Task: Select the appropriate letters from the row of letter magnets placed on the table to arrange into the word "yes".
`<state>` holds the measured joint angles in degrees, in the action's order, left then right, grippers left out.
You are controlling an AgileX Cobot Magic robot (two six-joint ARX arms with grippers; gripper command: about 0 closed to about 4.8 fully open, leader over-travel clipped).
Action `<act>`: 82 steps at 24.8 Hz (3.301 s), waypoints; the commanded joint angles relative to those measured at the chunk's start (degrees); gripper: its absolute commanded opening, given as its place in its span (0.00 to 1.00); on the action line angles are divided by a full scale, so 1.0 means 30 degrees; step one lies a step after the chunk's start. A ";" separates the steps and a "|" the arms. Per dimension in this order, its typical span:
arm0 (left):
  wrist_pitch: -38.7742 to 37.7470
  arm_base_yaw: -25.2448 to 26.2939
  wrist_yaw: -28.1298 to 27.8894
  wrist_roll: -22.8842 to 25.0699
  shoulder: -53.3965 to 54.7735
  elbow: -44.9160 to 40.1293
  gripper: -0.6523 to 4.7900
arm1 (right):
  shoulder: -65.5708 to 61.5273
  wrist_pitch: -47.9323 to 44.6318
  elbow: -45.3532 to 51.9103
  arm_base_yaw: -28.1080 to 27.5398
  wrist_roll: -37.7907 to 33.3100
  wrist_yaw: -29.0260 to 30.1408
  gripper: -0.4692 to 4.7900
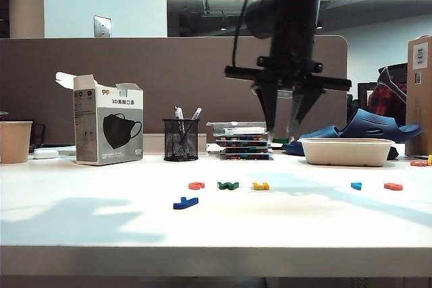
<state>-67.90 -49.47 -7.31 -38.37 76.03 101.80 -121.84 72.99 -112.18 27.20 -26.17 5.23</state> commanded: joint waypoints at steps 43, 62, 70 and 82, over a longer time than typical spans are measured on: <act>0.0291 -0.0015 -0.0138 0.0138 -0.0080 0.0051 0.11 | -0.0823 -0.3475 0.3606 0.4721 -0.3847 -0.0852 0.28; 0.0291 -0.0015 -0.0138 0.0131 -0.0080 0.0051 0.11 | -0.0823 -0.3228 0.3585 0.4714 -0.3708 -0.0838 0.29; 0.0291 -0.0015 -0.0138 0.0131 -0.0080 0.0051 0.11 | -0.0823 -0.3228 0.3585 0.4714 -0.3716 -0.0838 0.38; 0.0291 -0.0015 -0.0138 0.0131 -0.0080 0.0051 0.11 | -0.0699 -0.3490 0.3541 0.4692 -0.3694 -0.0845 0.50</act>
<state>-67.51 -49.47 -7.38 -38.22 76.01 101.82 -124.51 62.81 -101.27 41.25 -37.39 2.79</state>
